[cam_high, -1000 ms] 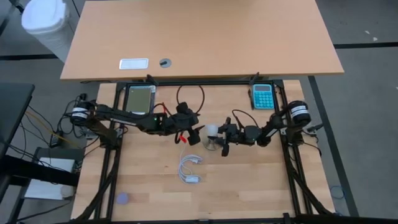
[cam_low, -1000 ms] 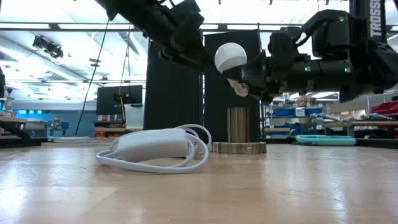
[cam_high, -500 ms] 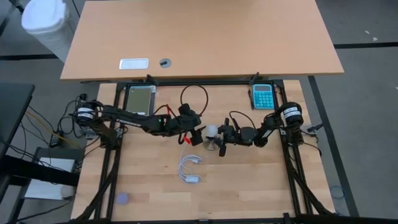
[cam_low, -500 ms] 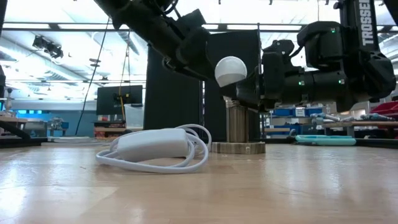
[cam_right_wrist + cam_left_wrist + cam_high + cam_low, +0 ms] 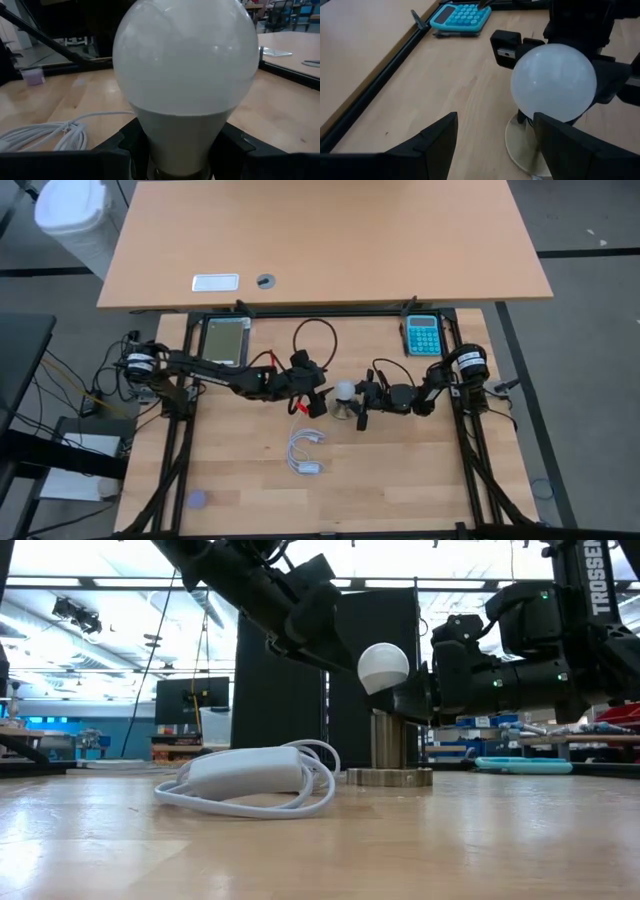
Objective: Screw lightbulb
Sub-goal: Insert the white lightbulb into the silver lamp
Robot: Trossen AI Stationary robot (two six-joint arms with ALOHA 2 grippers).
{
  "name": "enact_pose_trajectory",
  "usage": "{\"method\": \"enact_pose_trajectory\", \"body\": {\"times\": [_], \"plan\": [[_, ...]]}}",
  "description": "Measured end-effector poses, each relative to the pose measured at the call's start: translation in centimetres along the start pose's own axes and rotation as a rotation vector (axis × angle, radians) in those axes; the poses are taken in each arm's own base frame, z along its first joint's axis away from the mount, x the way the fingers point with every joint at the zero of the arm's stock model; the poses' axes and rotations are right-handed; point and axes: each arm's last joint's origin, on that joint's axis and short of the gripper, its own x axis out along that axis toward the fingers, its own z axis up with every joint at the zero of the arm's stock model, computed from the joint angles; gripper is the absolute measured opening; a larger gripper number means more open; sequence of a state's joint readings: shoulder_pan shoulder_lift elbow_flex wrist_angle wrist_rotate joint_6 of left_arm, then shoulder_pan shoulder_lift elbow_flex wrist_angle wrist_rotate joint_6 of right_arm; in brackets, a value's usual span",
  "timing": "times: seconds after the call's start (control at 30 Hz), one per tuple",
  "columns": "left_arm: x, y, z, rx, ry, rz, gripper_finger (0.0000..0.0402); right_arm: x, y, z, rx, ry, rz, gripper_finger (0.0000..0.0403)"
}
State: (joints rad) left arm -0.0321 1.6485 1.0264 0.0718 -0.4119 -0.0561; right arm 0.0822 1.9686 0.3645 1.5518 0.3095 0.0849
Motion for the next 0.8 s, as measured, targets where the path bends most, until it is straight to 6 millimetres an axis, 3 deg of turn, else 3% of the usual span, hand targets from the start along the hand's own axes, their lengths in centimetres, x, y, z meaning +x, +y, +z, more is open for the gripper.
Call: {"method": "enact_pose_trajectory", "body": {"times": [0.33,0.5,0.63,0.8], "plan": [[-0.4,-1.0,-0.7,0.01,0.036,-0.04,0.0266,0.0,0.0,-0.1,-0.006,0.01,0.004,0.0158],[-0.9,-2.5,-4.5,-0.04,0.002,-0.059,0.0266,0.0,0.0,-0.1,-0.007,0.013,0.006,0.0159],[-0.9,-2.4,-8.0,-0.182,-0.085,-0.076,0.0266,0.0,0.0,-0.1,-0.005,0.014,0.006,0.0163],[0.6,-2.8,-10.6,-0.25,-0.06,-0.146,0.0266,0.0,0.0,-0.2,-0.004,0.015,0.007,0.0164]]}}
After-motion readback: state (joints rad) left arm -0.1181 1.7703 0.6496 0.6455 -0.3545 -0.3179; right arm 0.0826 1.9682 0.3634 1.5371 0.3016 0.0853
